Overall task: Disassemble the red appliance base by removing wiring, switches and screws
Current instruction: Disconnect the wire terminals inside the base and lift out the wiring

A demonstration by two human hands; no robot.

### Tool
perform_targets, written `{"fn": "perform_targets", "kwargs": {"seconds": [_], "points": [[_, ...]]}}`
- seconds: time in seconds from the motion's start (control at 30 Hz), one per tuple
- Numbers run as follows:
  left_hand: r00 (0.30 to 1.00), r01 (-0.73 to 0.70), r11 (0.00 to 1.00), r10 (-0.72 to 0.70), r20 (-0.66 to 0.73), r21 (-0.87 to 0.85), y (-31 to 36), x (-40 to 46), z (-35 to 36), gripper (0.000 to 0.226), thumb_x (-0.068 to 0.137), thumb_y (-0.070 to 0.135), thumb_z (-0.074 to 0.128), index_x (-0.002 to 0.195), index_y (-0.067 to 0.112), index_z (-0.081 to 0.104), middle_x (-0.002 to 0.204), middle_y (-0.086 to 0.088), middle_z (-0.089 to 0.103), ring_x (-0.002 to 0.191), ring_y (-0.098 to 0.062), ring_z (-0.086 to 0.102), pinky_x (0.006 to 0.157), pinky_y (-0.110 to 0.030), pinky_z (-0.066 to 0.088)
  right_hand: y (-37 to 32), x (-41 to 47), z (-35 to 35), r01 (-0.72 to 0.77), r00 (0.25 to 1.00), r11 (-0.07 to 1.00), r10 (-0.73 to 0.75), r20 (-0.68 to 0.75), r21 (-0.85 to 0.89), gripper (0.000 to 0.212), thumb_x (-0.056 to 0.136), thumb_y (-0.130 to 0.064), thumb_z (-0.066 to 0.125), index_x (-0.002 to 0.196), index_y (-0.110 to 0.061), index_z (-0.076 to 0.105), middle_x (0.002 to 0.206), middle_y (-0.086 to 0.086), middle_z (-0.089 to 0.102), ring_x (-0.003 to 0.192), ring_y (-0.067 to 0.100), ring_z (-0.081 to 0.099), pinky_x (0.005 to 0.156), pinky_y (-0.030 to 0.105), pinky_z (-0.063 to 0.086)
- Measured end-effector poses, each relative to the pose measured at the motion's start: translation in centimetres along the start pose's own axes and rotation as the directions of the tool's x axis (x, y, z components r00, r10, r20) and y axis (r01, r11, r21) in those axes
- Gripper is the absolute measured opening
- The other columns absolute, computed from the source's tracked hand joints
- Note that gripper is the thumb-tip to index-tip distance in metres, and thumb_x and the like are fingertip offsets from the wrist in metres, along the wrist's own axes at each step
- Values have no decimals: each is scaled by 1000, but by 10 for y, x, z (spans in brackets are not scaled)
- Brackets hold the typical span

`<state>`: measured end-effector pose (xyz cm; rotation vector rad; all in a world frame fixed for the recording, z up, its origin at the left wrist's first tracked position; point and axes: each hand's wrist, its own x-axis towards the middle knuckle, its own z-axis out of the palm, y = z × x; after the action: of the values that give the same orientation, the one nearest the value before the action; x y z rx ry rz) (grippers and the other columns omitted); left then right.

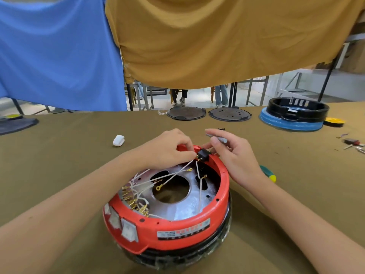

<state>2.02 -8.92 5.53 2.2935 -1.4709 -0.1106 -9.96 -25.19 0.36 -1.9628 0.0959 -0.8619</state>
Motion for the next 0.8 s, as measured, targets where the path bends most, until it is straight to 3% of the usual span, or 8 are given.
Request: {"fn": "perform_targets", "kwargs": {"seconds": [0.13, 0.23, 0.4, 0.5, 0.8], "points": [[998, 60, 995, -61, -7, -78, -5, 2, 8, 17, 83, 50, 62, 81, 36, 72, 109, 20, 56, 110, -6, 53, 108, -47, 34, -3, 0, 0, 72, 992, 996, -67, -108, 44, 20, 101, -17, 56, 113, -20, 71, 91, -8, 72, 86, 8, 68, 79, 26, 54], [994, 108, 981, -112, -13, -161, 0, 3, 10, 15, 73, 54, 63, 76, 41, 71, 108, 23, 59, 110, -5, 54, 110, -47, 33, -5, -2, 2, 77, 992, 994, -68, -108, 77, 17, 101, -18, 55, 105, -19, 72, 88, -2, 71, 84, 13, 67, 76, 33, 57], [977, 211, 948, -213, 16, -239, 3, 6, 13, 27, 62, 53, 63, 73, 32, 75, 106, 23, 61, 109, -10, 56, 107, -43, 36, -7, -3, 3, 109, 990, 990, -101, -94, 89, 18, 101, -20, 56, 102, -15, 73, 83, 3, 71, 77, 15, 68, 69, 35, 58], [970, 243, 925, -239, 50, -293, 3, 8, 14, 33, 61, 52, 64, 75, 25, 78, 109, 29, 56, 114, -14, 55, 109, -45, 36, -7, -3, 3, 145, 983, 981, -129, -129, 127, 17, 101, -18, 57, 98, -11, 72, 77, 6, 70, 70, 13, 67, 64, 27, 56], [954, 301, 890, -286, 94, -343, 1, 10, 13, 29, 60, 53, 66, 73, 29, 79, 125, 15, 53, 124, -19, 48, 111, -44, 31, -8, -6, 5, 174, 978, 982, -163, -131, 75, 19, 101, -23, 53, 85, -15, 57, 63, -4, 61, 58, 12, 61, 57, 33, 53]]}}
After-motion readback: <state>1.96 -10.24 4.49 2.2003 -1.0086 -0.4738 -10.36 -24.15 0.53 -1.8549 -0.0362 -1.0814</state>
